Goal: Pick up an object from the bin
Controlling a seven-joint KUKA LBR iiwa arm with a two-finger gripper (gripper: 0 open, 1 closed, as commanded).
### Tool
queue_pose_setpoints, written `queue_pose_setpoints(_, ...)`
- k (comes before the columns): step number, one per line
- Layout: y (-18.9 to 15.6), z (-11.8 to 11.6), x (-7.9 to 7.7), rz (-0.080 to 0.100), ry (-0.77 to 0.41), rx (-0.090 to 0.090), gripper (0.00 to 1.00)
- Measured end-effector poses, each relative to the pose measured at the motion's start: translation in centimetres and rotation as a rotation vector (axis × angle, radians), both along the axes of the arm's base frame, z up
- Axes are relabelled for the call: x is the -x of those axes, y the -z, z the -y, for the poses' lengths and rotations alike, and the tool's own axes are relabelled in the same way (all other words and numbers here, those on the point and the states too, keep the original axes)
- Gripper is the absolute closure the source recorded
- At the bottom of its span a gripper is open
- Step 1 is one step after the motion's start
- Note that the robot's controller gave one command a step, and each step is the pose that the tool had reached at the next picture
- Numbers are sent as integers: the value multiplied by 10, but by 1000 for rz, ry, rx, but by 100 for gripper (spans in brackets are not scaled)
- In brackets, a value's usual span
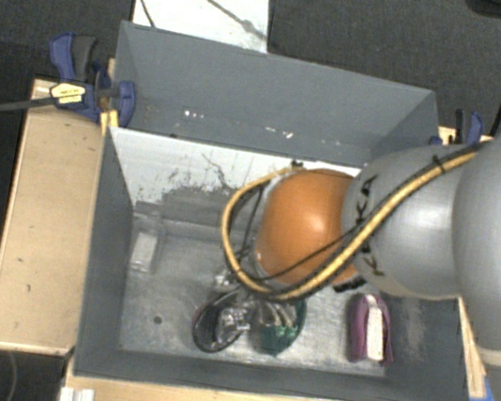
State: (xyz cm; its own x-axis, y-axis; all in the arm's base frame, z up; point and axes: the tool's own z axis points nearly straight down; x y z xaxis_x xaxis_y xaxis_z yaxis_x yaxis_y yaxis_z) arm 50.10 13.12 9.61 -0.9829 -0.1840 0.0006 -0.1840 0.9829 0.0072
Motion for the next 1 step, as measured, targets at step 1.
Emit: queue_pose_setpoints(1, -121, 43, -12, 11, -388, 7, 100)
